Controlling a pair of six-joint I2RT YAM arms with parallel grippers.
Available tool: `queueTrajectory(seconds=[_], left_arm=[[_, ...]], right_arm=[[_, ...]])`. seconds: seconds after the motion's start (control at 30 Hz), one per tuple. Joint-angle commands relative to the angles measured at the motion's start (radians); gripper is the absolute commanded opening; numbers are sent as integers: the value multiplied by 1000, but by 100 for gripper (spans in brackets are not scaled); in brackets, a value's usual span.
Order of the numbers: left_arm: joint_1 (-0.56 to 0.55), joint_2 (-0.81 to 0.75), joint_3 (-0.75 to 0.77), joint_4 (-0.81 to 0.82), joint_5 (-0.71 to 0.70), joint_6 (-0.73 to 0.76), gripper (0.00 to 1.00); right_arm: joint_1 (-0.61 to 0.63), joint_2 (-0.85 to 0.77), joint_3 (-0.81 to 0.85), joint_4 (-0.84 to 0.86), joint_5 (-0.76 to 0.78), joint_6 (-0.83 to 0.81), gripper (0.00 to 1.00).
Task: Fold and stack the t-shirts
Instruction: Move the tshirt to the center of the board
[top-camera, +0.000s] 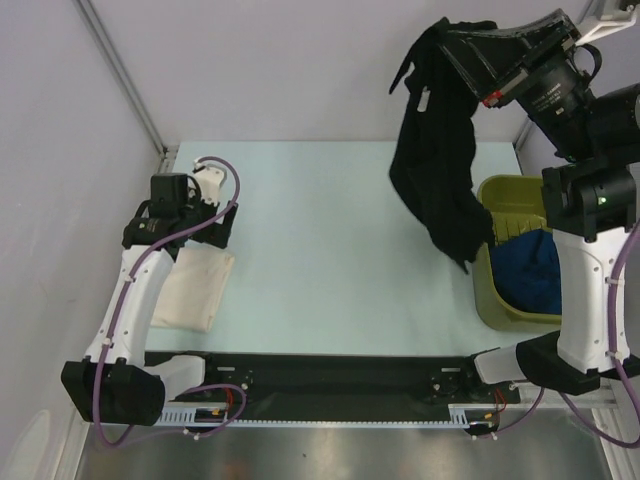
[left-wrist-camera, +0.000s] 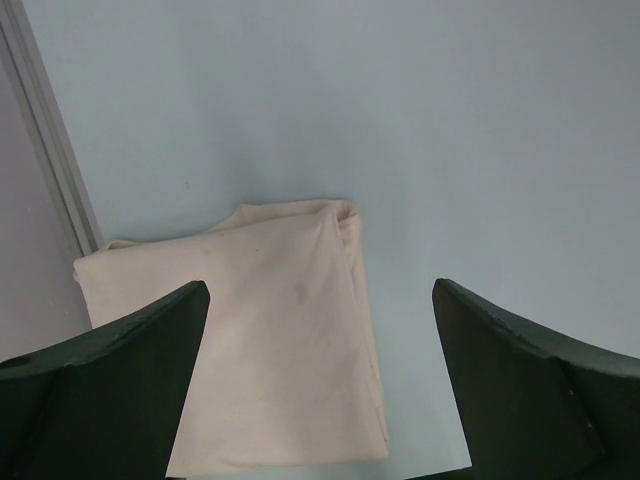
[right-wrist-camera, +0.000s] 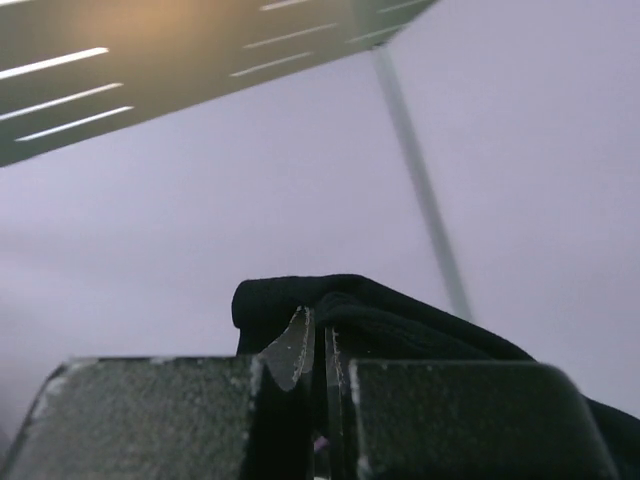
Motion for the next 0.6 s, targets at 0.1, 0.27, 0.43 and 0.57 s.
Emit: queueTrajectory(seconds=[0.1,0.27,0.43,0.57], left_arm=[[-8,-1,50,13,0,0,100],[-8,-1,49,15,-7,8,100],[-8,10,50,18,-7,14,100],[-8,35,43,-5,32,22,100]], right_arm=[[205,59,104,294,-79,134,0],[211,64,45,148,5,76,0],[202,-35,-325,-3,318,20,0],[148,-67,-688,-51,452,-22,9]])
